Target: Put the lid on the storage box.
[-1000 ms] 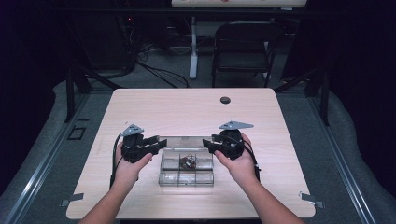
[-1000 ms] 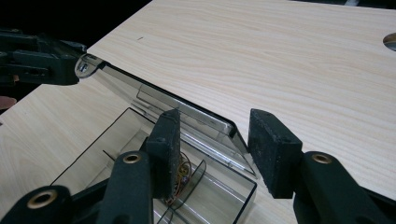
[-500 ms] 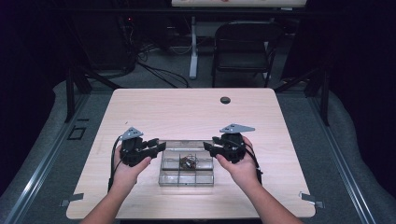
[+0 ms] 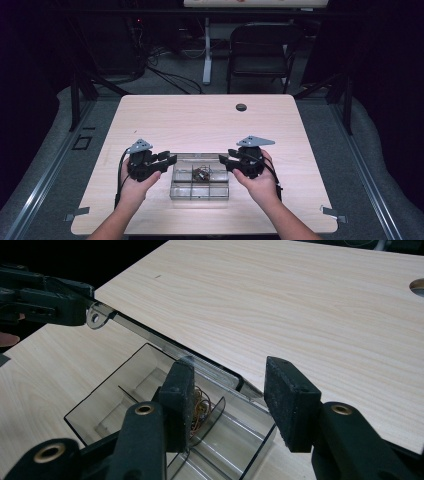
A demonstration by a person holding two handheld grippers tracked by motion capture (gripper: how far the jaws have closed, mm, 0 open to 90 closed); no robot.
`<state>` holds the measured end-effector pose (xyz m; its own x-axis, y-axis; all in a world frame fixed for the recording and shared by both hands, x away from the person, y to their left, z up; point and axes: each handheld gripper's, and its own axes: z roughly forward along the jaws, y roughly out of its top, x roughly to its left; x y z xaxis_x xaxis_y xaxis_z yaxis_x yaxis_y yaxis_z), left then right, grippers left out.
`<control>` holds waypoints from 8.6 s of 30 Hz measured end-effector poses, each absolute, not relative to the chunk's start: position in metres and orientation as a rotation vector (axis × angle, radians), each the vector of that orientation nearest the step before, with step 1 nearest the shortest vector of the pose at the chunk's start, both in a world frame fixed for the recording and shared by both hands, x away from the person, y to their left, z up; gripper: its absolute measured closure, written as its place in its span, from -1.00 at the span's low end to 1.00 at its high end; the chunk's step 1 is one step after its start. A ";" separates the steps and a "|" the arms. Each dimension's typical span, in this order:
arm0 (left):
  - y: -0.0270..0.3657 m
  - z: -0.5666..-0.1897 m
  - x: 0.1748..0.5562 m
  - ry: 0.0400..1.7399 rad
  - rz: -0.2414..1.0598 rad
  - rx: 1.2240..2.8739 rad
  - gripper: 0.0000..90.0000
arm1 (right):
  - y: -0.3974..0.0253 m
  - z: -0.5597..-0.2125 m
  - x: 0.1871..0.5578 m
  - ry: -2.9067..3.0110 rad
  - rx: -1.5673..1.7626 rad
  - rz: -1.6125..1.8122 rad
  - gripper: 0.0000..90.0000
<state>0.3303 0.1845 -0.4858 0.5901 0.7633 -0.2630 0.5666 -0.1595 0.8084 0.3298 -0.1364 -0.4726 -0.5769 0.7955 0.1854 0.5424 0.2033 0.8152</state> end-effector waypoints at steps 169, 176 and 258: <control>0.196 -0.535 0.263 1.027 0.165 1.919 0.71 | -0.155 -0.529 0.264 2.353 1.274 1.352 0.84; 0.196 -0.536 0.262 1.028 0.164 1.933 0.71 | -0.155 -0.531 0.264 2.366 1.273 1.337 0.83; 0.190 -0.552 0.257 1.097 0.146 2.017 0.53 | -0.148 -0.547 0.262 2.441 1.255 1.182 0.56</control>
